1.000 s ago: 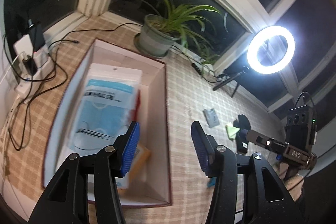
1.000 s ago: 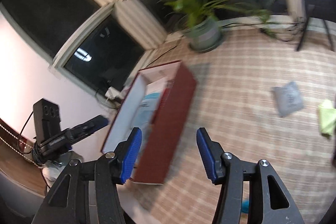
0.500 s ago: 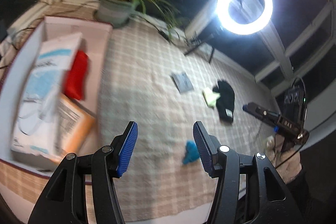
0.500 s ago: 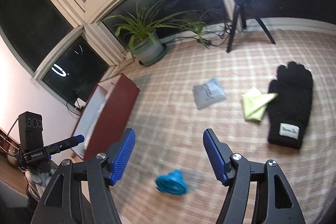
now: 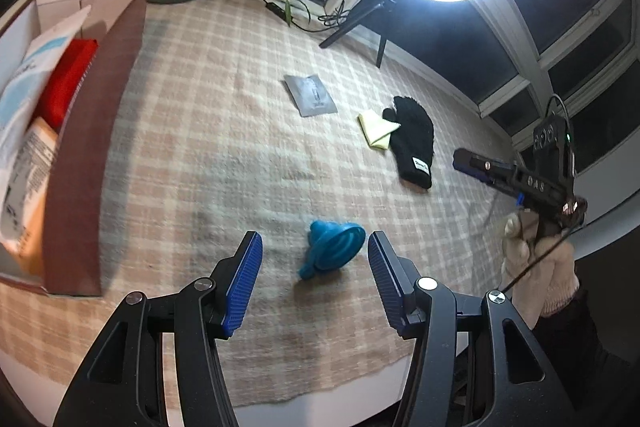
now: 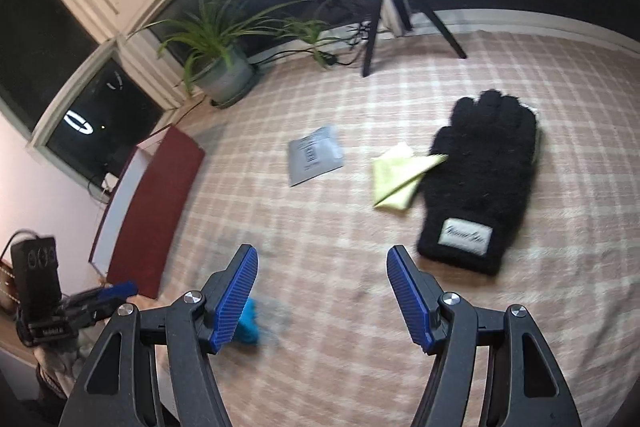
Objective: Organize soft objects
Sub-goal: 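Lower both grippers onto the glove cuff and close on it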
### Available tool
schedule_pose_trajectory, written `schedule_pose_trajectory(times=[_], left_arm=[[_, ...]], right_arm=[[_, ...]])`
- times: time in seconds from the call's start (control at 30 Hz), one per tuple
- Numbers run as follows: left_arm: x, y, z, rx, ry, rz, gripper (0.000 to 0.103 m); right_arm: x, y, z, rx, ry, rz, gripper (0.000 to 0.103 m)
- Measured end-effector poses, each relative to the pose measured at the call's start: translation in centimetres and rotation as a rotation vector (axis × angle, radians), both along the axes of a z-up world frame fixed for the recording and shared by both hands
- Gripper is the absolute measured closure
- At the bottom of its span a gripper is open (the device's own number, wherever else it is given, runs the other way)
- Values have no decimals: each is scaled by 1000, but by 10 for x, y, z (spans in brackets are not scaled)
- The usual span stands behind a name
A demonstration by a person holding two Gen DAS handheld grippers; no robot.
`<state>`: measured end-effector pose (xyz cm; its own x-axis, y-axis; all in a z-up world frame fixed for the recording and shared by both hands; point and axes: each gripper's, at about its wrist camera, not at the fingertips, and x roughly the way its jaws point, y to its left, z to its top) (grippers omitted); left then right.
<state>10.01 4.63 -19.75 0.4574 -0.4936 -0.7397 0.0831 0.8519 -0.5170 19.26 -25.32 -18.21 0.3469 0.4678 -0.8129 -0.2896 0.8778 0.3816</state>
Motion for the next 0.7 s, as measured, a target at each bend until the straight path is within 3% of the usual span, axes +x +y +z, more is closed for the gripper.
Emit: schedule_pose_trajectory(times=[0.3,0.47,0.7], left_arm=[[1,-11,-4,13,16,60,49],[16,-30,-2,11,15,60,49],[59,-102,0,-28,14,-45,49]], right_arm=[[56,-61,-4,-24,7,-116,40],[79,-99,-30,19,101,-186,40],[88,-132,-64,111,220,-229,40]])
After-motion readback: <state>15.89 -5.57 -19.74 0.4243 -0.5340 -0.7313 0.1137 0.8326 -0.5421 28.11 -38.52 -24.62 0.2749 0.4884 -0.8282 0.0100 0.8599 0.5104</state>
